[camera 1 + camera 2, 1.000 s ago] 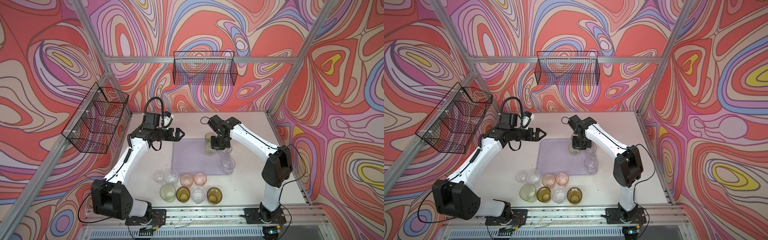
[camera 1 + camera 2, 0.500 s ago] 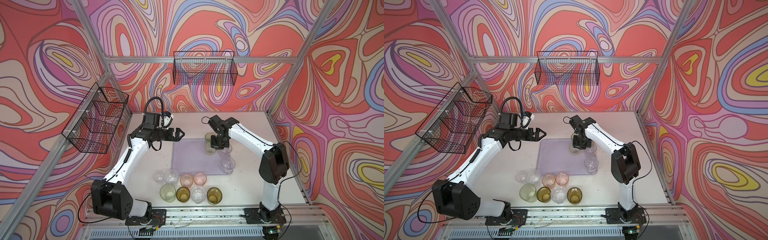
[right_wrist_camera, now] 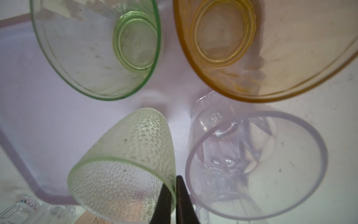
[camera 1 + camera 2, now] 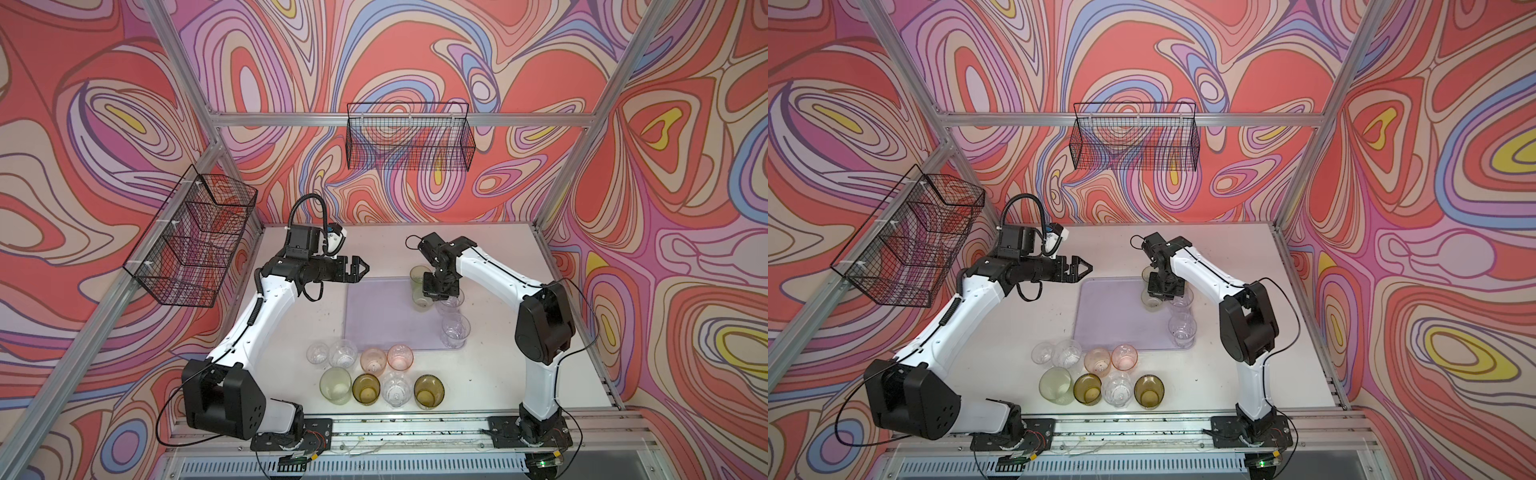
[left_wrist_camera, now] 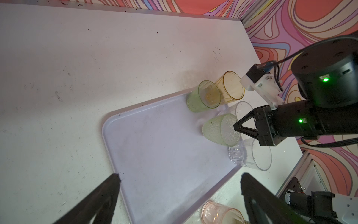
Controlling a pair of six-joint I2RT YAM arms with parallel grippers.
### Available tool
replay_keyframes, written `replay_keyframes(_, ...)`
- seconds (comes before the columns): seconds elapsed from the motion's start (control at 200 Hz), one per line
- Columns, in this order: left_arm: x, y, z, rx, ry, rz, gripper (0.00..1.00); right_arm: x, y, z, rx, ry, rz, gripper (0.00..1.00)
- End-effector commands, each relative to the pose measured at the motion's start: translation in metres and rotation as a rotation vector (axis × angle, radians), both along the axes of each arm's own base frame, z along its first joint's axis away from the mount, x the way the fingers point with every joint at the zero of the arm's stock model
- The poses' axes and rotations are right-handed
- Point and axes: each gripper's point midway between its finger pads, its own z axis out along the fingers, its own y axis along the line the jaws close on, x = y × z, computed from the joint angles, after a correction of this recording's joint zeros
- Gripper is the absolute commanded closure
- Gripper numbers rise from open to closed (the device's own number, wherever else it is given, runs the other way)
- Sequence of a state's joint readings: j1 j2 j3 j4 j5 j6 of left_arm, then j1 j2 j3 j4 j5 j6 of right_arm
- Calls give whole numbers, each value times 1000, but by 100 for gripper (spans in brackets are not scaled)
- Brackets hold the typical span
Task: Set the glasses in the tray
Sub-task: 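Carry the pale-green textured glass over the tray beside the light-green glass, then lower the pale-green textured glass onto the tray and open the right gripper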
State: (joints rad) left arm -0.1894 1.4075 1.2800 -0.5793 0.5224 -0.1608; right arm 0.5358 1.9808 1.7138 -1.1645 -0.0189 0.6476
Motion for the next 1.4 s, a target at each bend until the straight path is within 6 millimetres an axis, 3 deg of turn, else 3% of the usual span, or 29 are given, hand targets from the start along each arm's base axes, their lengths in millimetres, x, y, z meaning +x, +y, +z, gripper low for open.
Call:
replay_keyframes(0.0,-4,0,4,5,-23,-8,0,0,-2,-11,-7,17,-2,100)
replay_keyframes(1.122,-5,1,4,9,-25,-6,0,3,-4,-25,-13,40,5,100)
replay_keyframes(1.397,-5,1,4,11,-25,-6,0,5,-2,-26,-9,37,6,95)
